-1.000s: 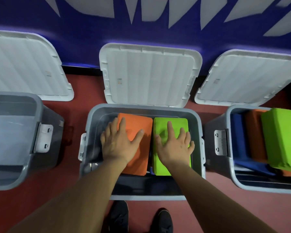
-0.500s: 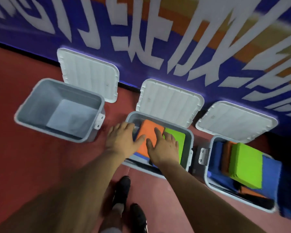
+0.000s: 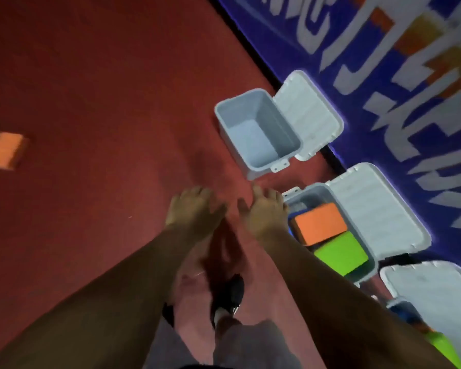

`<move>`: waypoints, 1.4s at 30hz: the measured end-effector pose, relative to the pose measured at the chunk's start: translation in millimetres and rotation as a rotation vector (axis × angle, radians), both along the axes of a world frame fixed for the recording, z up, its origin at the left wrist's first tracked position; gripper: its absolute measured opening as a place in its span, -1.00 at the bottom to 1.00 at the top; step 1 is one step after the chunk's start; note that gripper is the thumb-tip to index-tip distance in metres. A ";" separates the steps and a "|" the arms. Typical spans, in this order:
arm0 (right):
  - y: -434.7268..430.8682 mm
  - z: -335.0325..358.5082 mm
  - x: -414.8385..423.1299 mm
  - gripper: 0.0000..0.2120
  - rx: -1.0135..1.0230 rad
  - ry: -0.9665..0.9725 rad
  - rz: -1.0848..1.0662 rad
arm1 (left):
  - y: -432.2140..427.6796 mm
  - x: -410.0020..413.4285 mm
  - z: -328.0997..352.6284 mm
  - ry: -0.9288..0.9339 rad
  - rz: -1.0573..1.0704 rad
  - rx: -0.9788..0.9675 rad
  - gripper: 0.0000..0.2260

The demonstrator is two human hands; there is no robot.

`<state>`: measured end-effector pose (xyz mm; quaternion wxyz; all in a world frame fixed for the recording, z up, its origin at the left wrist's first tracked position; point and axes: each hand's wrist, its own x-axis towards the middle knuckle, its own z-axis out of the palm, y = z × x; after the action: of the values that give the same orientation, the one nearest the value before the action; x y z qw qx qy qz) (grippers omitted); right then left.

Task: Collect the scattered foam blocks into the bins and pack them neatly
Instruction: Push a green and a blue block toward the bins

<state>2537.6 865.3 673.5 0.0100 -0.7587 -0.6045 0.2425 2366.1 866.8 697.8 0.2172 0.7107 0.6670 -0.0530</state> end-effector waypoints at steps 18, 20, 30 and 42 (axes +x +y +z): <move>-194.6 6.3 -549.0 -0.35 -0.041 0.014 0.827 | -347.5 -477.8 -2.9 0.024 0.915 -0.039 -0.48; -217.3 11.1 -592.1 -0.35 -0.070 -0.009 0.897 | -374.1 -514.9 -2.3 0.022 0.987 -0.038 -0.48; -230.1 4.1 -769.7 -0.36 -0.051 -0.039 1.143 | -389.8 -659.9 -15.1 0.045 1.214 -0.005 -0.41; -158.4 16.4 -1013.5 -0.37 -0.033 -0.031 1.344 | -305.7 -870.1 -2.2 0.068 1.442 0.086 -0.35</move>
<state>1524.1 707.0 689.9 -0.1635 -0.2211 -0.9416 0.1942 1496.0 561.1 695.5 0.1492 0.0998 0.9779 0.1075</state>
